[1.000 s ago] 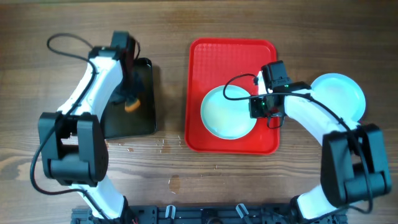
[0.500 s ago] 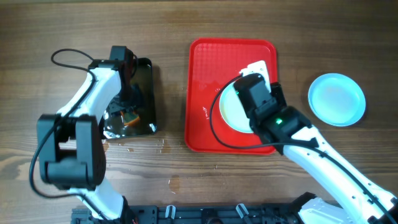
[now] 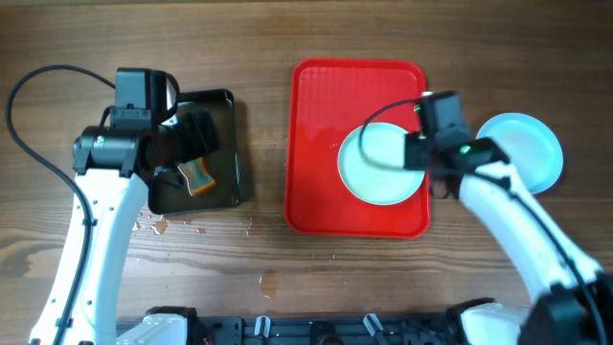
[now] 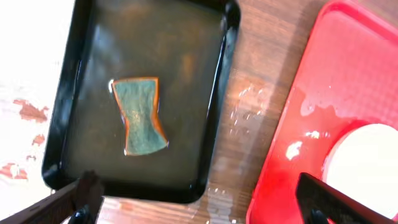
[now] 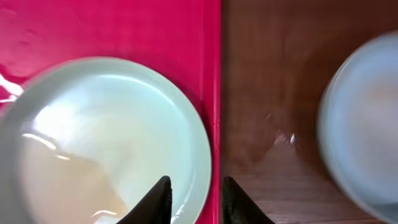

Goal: Clean dirty plates on tray and stack at the side

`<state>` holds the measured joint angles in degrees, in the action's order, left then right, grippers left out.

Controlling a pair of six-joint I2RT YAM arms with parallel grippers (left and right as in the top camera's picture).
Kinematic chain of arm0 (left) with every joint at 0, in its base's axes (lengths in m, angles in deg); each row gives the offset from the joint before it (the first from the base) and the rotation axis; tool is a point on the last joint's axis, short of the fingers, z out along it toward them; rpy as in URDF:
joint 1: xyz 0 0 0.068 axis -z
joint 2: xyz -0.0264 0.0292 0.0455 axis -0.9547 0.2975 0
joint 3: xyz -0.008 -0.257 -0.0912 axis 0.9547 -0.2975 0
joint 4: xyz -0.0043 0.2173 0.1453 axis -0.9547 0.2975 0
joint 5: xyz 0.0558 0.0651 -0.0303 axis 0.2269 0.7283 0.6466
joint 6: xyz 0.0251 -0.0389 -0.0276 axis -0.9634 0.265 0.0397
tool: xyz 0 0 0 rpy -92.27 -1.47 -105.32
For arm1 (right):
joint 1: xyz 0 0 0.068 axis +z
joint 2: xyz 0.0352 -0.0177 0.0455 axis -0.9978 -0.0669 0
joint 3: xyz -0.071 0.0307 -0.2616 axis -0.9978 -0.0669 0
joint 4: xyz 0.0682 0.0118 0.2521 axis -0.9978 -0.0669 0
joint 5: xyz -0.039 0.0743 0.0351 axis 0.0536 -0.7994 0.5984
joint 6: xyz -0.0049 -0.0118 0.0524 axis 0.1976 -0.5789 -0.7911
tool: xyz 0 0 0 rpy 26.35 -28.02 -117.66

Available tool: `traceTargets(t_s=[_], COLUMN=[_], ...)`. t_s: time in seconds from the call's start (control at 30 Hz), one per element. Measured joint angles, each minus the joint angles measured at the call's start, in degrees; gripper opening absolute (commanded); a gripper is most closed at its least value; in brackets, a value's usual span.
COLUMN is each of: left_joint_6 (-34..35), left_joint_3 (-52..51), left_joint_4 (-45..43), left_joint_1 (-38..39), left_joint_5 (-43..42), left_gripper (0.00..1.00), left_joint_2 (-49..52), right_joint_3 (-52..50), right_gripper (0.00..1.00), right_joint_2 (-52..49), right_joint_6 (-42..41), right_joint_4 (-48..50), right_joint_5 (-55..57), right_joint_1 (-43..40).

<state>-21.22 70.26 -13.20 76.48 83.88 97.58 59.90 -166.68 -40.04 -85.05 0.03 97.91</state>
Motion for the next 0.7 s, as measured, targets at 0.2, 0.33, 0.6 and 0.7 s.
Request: traceTargets(t_s=[0.2, 0.33, 0.6, 0.7], left_joint_6=[0.0, 0.0, 0.0, 0.0], left_joint_3=[0.0, 0.0, 0.0, 0.0], left_joint_4=[1.7, 1.7, 1.7, 1.7], left_joint_1=[0.0, 0.0, 0.0, 0.0], left_joint_5=[-0.4, -0.4, -0.4, -0.4], left_gripper=[1.00, 1.00, 1.00, 1.00], left_joint_2=[0.0, 0.0, 0.0, 0.0], right_joint_3=[-0.4, -0.5, -0.5, -0.5], right_gripper=[0.29, 0.27, 0.23, 0.25], right_joint_2=[-10.0, -13.6, -13.4, -12.3], right_joint_6=[0.3, 1.1, 3.3, 4.9], right_joint_4=[3.7, 6.1, 7.4, 10.5], right_joint_5=[-14.1, -16.8, -17.1, -15.9], right_joint_1=[-7.2, -7.2, -7.2, -7.2])
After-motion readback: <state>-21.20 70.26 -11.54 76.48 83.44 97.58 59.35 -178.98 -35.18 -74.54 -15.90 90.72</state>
